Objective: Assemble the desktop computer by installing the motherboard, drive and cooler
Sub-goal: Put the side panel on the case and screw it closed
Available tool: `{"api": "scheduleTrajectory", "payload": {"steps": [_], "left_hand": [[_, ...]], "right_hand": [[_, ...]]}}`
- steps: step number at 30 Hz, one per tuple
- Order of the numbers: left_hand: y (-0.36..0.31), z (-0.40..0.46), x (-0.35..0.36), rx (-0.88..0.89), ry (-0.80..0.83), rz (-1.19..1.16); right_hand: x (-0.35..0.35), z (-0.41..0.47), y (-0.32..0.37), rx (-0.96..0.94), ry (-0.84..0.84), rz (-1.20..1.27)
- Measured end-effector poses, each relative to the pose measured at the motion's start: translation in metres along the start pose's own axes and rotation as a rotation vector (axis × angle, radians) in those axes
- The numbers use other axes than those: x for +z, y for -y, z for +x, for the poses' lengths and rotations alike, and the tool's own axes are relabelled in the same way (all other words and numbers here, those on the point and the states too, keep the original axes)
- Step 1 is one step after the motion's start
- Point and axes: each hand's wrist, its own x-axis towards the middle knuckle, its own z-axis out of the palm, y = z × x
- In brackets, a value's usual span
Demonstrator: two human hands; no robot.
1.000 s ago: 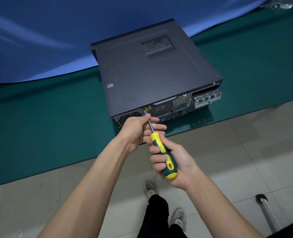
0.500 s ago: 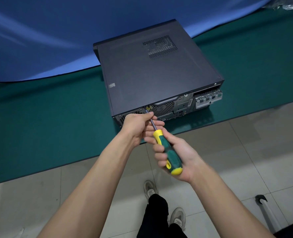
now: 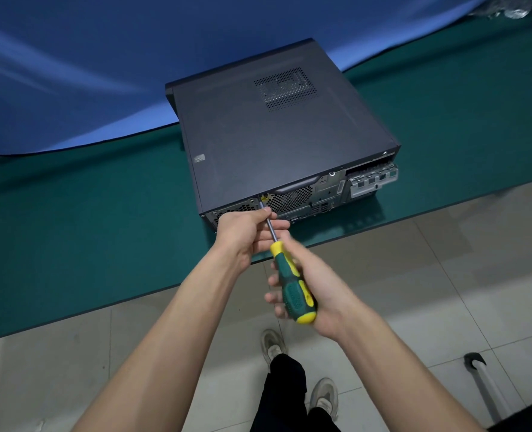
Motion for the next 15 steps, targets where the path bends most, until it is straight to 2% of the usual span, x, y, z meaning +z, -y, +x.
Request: {"api": "scheduleTrajectory", "payload": {"steps": [2,3,4,7,8,9,11,13,15], "left_hand": [[0.003,0.001,0.0,0.006,-0.015,0.008],[0.004,0.001,-0.001,0.008,-0.013,0.015],[0.005,0.002,-0.002,0.003,0.004,0.023],[0.002,0.0,-0.006,-0.049,0.149,0.053],[0.0,0.0,-0.007,-0.053,0.171,0.087],[-0.002,0.0,-0.007,-0.045,0.163,0.123],[-0.005,-0.001,-0.008,-0.016,0.096,0.167],[-0.003,0.0,-0.008,0.017,0.015,0.199],[0.0,0.002,-0.006,0.054,-0.037,0.243]], "right_hand": [[0.002,0.002,-0.005,-0.149,-0.164,-0.207],[0.001,0.005,-0.007,-0.19,-0.201,-0.197],[0.0,0.006,-0.009,-0.184,-0.169,-0.098],[-0.003,0.005,-0.008,0.004,0.181,0.384],[-0.005,0.004,-0.008,0.047,0.248,0.446],[-0.007,0.004,-0.008,0.063,0.267,0.423],[-0.007,0.005,-0.009,0.05,0.222,0.228],[-0.002,0.006,-0.011,-0.02,0.1,0.014],[0.002,0.01,-0.015,-0.13,-0.067,-0.102]]}}
